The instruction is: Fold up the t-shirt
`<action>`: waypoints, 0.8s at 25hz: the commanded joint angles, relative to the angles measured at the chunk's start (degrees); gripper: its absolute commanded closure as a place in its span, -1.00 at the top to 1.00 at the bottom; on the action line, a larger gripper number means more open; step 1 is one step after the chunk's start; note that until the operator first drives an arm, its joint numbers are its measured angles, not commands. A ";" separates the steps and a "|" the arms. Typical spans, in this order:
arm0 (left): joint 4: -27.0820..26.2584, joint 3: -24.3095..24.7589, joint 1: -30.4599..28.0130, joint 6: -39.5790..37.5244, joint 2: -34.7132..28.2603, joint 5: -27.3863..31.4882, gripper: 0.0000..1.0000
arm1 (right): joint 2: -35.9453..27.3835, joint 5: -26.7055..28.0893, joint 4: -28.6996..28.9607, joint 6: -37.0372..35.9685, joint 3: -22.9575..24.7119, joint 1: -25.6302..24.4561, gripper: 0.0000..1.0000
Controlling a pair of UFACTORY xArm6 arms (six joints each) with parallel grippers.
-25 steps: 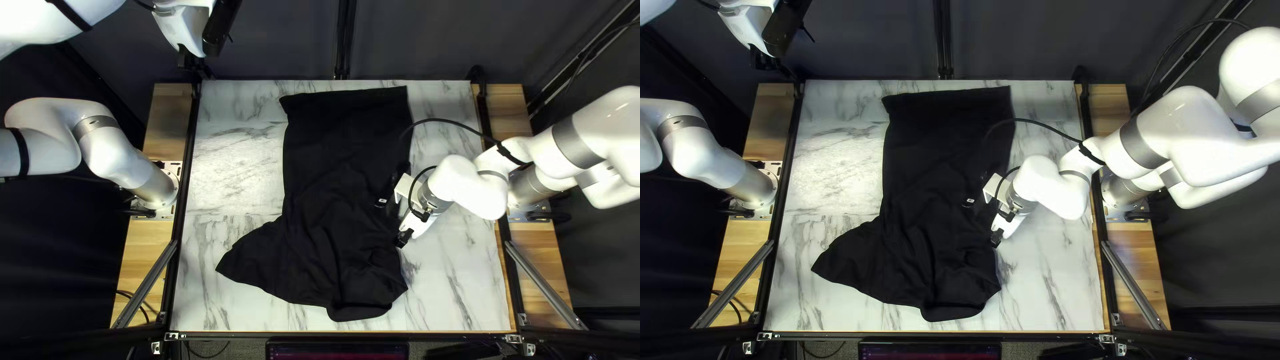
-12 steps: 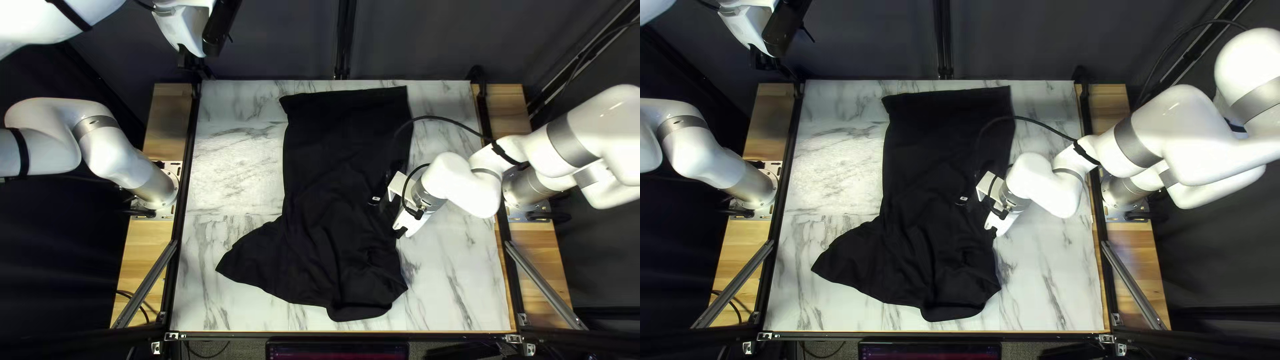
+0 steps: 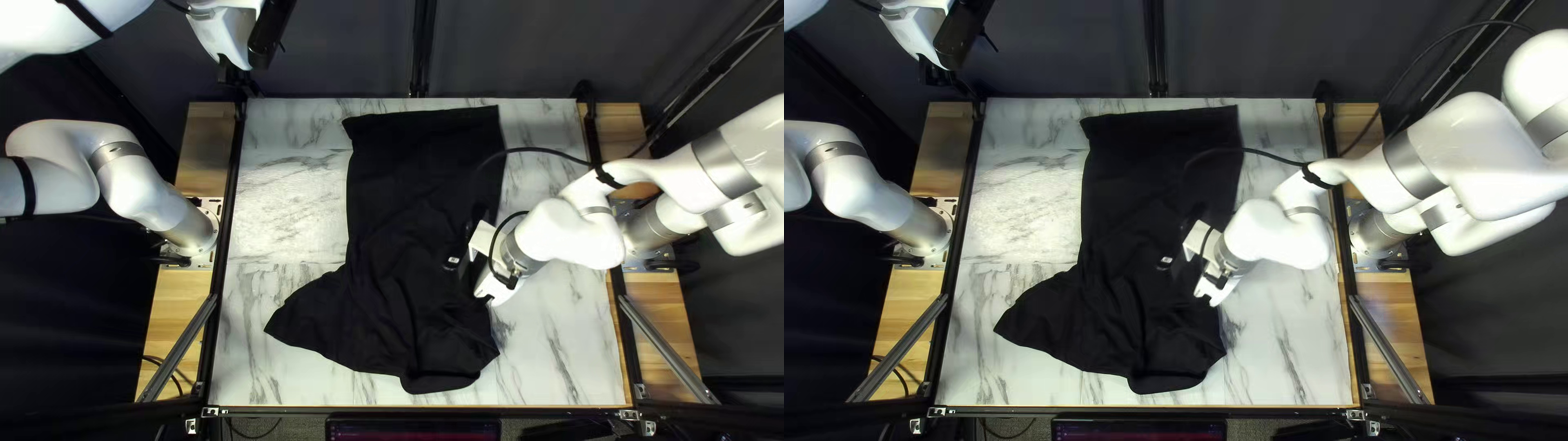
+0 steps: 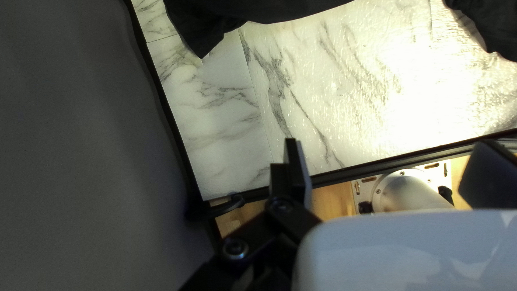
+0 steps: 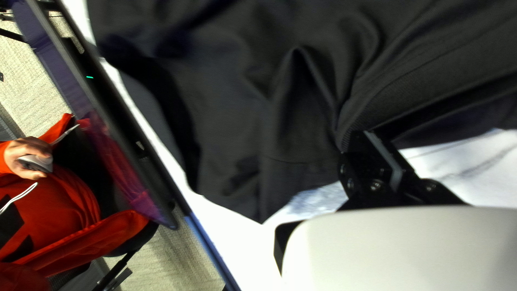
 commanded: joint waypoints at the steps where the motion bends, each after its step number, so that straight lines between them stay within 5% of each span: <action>1: 0.00 0.00 0.00 0.00 0.00 0.00 1.00 | 4.45 1.41 -2.19 -0.14 -6.72 -1.42 -1.00; 11: 0.00 0.00 0.00 0.00 0.00 0.00 1.00 | 19.03 2.90 0.54 -8.57 -22.51 -2.76 -1.00; 20: 0.00 0.00 0.00 0.00 0.00 0.00 1.00 | 21.72 4.05 1.34 -11.22 -25.31 -1.63 -1.00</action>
